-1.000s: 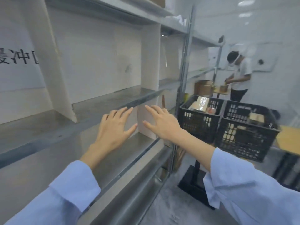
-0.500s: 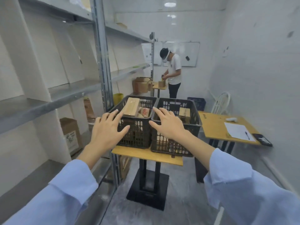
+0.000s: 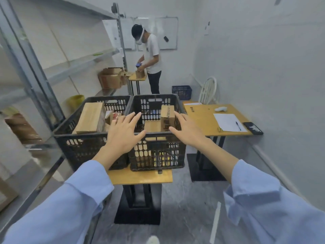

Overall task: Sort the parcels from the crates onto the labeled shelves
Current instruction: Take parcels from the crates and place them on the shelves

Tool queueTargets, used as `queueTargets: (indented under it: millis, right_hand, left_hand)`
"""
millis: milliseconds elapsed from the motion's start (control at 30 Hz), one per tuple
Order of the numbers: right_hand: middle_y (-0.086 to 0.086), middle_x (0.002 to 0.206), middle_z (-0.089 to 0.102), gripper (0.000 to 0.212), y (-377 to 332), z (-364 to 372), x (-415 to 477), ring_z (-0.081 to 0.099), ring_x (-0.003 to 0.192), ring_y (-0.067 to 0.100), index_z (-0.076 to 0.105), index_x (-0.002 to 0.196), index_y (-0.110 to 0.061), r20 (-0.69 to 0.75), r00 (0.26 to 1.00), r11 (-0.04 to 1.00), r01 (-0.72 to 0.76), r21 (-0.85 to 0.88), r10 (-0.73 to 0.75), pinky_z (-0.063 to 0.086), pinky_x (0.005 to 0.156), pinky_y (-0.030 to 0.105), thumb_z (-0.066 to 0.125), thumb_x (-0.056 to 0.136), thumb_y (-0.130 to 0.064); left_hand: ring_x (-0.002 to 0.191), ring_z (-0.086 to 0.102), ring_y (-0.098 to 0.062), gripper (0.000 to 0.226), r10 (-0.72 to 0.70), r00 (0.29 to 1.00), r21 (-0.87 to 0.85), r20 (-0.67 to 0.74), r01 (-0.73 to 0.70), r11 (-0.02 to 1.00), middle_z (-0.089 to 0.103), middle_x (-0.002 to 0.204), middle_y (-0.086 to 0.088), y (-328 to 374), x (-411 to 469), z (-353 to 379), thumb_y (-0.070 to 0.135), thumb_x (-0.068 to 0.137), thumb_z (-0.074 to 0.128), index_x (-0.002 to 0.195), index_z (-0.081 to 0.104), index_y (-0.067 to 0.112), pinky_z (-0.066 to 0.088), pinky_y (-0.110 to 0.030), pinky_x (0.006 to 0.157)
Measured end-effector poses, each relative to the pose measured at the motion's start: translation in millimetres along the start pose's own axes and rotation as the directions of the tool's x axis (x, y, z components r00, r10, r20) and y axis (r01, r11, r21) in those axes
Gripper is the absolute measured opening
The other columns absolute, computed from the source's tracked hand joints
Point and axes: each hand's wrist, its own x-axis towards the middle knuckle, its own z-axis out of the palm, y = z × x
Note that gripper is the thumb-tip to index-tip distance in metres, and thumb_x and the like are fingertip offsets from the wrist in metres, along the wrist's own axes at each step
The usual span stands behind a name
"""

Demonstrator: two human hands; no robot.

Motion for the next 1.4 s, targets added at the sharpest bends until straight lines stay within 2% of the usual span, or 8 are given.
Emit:
queueTargets:
  millis: [167, 333, 567, 700, 800, 900, 1233, 1400]
  right_hand:
    - [0.004, 0.162, 0.022, 0.072, 31, 28, 73, 0.029, 0.144, 0.027, 0.017, 0.156, -0.029, 0.002, 0.997, 0.997, -0.071, 0.017, 0.071, 0.039, 0.11, 0.049, 0.055, 0.096, -0.043]
    - [0.004, 0.162, 0.018, 0.079, 54, 63, 159, 0.025, 0.146, 0.027, 0.013, 0.157, -0.029, 0.075, 0.985, 0.986, -0.16, 0.041, 0.157, 0.039, 0.111, 0.048, 0.06, 0.094, -0.041]
    - [0.008, 0.16, 0.019, 0.094, 79, 117, 242, 0.031, 0.143, 0.03, 0.007, 0.158, -0.027, 0.146, 0.952, 0.95, -0.288, 0.12, 0.27, 0.038, 0.112, 0.049, 0.071, 0.088, -0.031]
    - [0.01, 0.158, 0.022, 0.099, 93, 142, 266, 0.032, 0.142, 0.03, 0.007, 0.157, -0.027, 0.2, 0.925, 0.922, -0.356, 0.154, 0.324, 0.035, 0.114, 0.048, 0.074, 0.085, -0.021]
    - [0.007, 0.157, 0.025, 0.098, 103, 156, 283, 0.031, 0.142, 0.029, 0.012, 0.155, -0.028, 0.207, 0.907, 0.904, -0.4, 0.152, 0.366, 0.032, 0.115, 0.054, 0.077, 0.082, -0.02]
    - [0.008, 0.156, 0.025, 0.1, 109, 166, 296, 0.032, 0.142, 0.026, 0.01, 0.156, -0.027, 0.228, 0.895, 0.891, -0.424, 0.163, 0.385, 0.034, 0.113, 0.048, 0.077, 0.082, -0.014]
    - [0.007, 0.155, 0.028, 0.112, 129, 186, 320, 0.034, 0.14, 0.023, 0.01, 0.156, -0.025, 0.246, 0.891, 0.883, -0.43, 0.19, 0.381, 0.036, 0.11, 0.04, 0.084, 0.073, -0.009]
    - [0.006, 0.153, 0.033, 0.114, 134, 187, 322, 0.036, 0.139, 0.021, 0.012, 0.157, -0.024, 0.261, 0.882, 0.837, -0.46, 0.296, 0.392, 0.035, 0.114, 0.042, 0.085, 0.071, -0.009]
  left_hand:
    - [0.143, 0.029, -0.023, 0.069, 0.053, 0.999, -0.068, 0.001, -0.052, 0.996, 0.028, 0.159, 0.001, -6, 84, 53, 0.059, 0.096, 0.038, 0.155, 0.018, 0.029, 0.023, -0.042, 0.114]
    - [0.144, 0.028, -0.022, 0.073, 0.086, 0.995, -0.143, 0.047, -0.079, 0.987, 0.028, 0.159, 0.001, -25, 177, 114, 0.062, 0.094, 0.04, 0.155, 0.018, 0.029, 0.024, -0.044, 0.116]
    - [0.142, 0.032, -0.02, 0.078, 0.152, 0.98, -0.201, 0.126, -0.125, 0.972, 0.031, 0.158, 0.002, -42, 264, 192, 0.063, 0.091, 0.046, 0.155, 0.019, 0.028, 0.026, -0.041, 0.114]
    - [0.138, 0.036, -0.02, 0.082, 0.178, 0.966, -0.267, 0.189, -0.124, 0.956, 0.035, 0.155, 0.002, -41, 286, 236, 0.065, 0.088, 0.051, 0.155, 0.02, 0.027, 0.029, -0.041, 0.111]
    - [0.138, 0.037, -0.021, 0.083, 0.194, 0.955, -0.315, 0.225, -0.117, 0.942, 0.035, 0.155, 0.002, -40, 296, 265, 0.063, 0.087, 0.054, 0.154, 0.021, 0.027, 0.03, -0.044, 0.112]
    - [0.138, 0.037, -0.022, 0.085, 0.192, 0.949, -0.382, 0.252, -0.085, 0.92, 0.035, 0.155, 0.002, -39, 305, 287, 0.061, 0.085, 0.059, 0.154, 0.022, 0.028, 0.03, -0.045, 0.111]
    - [0.134, 0.041, -0.023, 0.096, 0.18, 0.942, -0.583, 0.284, 0.02, 0.812, 0.033, 0.155, 0.0, -27, 331, 332, 0.05, 0.078, 0.072, 0.154, 0.018, 0.026, 0.034, -0.042, 0.107]
    - [0.133, 0.043, -0.026, 0.106, 0.174, 0.934, -0.65, 0.312, 0.076, 0.756, 0.037, 0.154, -0.002, -20, 334, 343, 0.047, 0.072, 0.075, 0.154, 0.012, 0.027, 0.039, -0.048, 0.106]
